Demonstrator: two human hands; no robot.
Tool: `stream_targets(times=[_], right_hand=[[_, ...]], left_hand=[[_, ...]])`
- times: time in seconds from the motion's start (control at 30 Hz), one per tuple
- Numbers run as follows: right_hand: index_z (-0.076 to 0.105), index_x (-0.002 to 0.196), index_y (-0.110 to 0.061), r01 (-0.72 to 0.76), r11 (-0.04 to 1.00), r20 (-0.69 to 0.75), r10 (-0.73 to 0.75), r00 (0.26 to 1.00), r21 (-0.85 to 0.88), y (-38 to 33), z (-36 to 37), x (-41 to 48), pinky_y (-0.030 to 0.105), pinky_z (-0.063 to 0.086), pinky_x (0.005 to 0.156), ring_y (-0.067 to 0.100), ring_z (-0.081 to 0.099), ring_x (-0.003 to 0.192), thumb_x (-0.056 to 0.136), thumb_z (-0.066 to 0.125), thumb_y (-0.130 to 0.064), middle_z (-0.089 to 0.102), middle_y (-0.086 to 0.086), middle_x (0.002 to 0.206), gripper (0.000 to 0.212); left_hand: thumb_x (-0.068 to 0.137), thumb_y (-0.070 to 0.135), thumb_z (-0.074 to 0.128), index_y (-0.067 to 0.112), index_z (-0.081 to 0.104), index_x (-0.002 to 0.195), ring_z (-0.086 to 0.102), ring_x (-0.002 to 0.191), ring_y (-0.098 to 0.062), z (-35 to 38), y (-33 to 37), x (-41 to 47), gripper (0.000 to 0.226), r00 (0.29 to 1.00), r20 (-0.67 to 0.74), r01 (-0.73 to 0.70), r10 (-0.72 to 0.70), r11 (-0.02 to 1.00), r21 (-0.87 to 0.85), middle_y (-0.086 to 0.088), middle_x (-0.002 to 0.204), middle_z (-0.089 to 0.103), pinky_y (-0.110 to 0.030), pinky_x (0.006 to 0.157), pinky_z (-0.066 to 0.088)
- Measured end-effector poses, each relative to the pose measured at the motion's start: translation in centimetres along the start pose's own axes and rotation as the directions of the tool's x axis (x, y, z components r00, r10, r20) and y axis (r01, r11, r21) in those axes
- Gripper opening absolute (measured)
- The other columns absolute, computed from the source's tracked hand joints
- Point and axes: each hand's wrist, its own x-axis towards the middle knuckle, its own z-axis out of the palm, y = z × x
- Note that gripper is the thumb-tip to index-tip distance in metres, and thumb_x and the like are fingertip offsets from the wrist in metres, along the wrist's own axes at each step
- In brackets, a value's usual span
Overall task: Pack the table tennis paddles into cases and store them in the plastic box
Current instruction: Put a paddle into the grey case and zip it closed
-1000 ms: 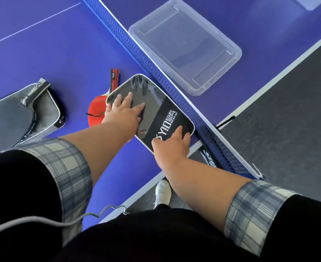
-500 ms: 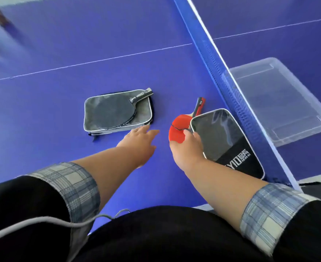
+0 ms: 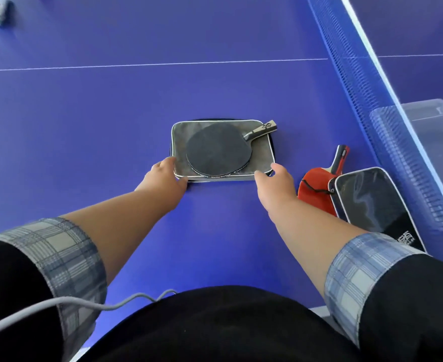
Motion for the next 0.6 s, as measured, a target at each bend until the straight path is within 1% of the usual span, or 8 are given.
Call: stream_targets(times=[0.07,0.13,0.2,0.27,0.37,0.47,0.53,0.6], right_hand=[[0.043,0.15,-0.022,-0.013,1.0,-0.015,0.013,1.0,-0.013,-0.7,0.0,1.2,0.051,0.056,0.093,0.034,0.061,0.118,0.088,0.056,-0.038,0.047,0.006,0.147,0.065],[0.041,0.151,-0.022,-0.004,1.0,-0.02,0.003,1.0,-0.022,-1.2,-0.2,2.7,0.05,0.056,0.094,0.033,0.06,0.119,0.088,0.055,-0.038,0.046,0.006,0.149,0.066],[0.039,0.152,-0.021,-0.018,1.0,-0.013,0.017,1.0,-0.023,-1.6,-0.5,4.5,0.045,0.055,0.091,0.032,0.059,0.117,0.09,0.055,-0.038,0.045,0.005,0.151,0.067],[0.037,0.153,-0.023,-0.015,1.0,-0.02,0.015,1.0,-0.022,-1.9,-0.7,6.5,0.04,0.054,0.085,0.029,0.058,0.114,0.091,0.054,-0.038,0.044,0.003,0.152,0.066],[0.04,0.151,-0.023,0.096,0.994,-0.04,-0.098,0.994,-0.055,-3.0,-1.0,9.1,0.046,0.05,0.101,0.027,0.053,0.127,0.091,0.054,-0.036,0.044,0.002,0.151,0.062],[0.038,0.152,-0.025,0.053,0.997,-0.035,-0.051,0.998,0.055,-5.0,-0.8,11.8,0.044,0.048,0.104,0.026,0.056,0.125,0.092,0.053,-0.032,0.049,0.0,0.146,0.062],[0.039,0.151,-0.021,0.053,0.999,0.009,-0.053,0.999,-0.009,-6.1,-0.6,13.1,0.039,0.047,0.1,0.027,0.055,0.123,0.093,0.051,-0.031,0.049,0.001,0.147,0.059],[0.057,0.118,-0.016,0.121,0.987,0.029,-0.119,0.992,-0.104,-6.3,-0.2,14.1,0.034,0.045,0.073,0.031,0.054,0.095,0.093,0.049,-0.026,0.058,0.004,0.123,0.028]], left_hand=[[0.088,0.035,0.051,0.028,0.044,0.129,0.064,0.064,-0.025,-0.2,0.6,1.3,0.043,0.996,0.005,0.086,-0.086,0.986,-0.143,0.003,0.1,0.059,-0.03,0.052,0.048],[0.09,0.036,0.052,0.023,0.045,0.13,0.06,0.061,-0.019,0.1,0.9,2.4,0.043,0.986,0.027,0.169,-0.167,0.959,-0.227,0.009,0.087,0.053,-0.027,0.048,0.041],[0.09,0.038,0.053,0.021,0.045,0.132,0.06,0.07,-0.019,0.7,1.3,3.3,0.046,0.974,0.054,0.224,-0.218,0.931,-0.289,0.005,0.095,0.057,-0.028,0.051,0.041],[0.088,0.041,0.057,0.024,0.041,0.137,0.06,0.098,-0.026,1.5,1.6,4.3,0.054,0.969,-0.027,0.231,-0.246,0.938,-0.26,-0.003,0.123,0.056,-0.036,0.07,0.05],[0.088,0.044,0.058,0.028,0.033,0.146,0.034,0.132,-0.028,2.8,2.9,5.0,0.065,0.952,-0.231,0.16,-0.199,0.971,-0.177,-0.002,0.147,0.036,-0.046,0.098,0.039],[0.087,0.043,0.057,0.022,0.037,0.144,0.045,0.124,-0.031,3.7,5.3,5.4,0.064,0.944,-0.138,0.261,-0.301,0.933,-0.25,-0.006,0.14,0.04,-0.048,0.092,0.047],[0.084,0.042,0.058,0.017,0.044,0.132,0.055,0.108,-0.035,3.7,6.7,6.0,0.056,0.911,-0.066,0.382,-0.408,0.892,-0.241,-0.009,0.129,0.045,-0.048,0.085,0.052],[0.083,0.039,0.057,0.014,0.051,0.121,0.059,0.095,-0.036,3.1,7.6,6.5,0.046,0.883,-0.015,0.451,-0.469,0.858,-0.246,-0.01,0.121,0.048,-0.046,0.079,0.056]])
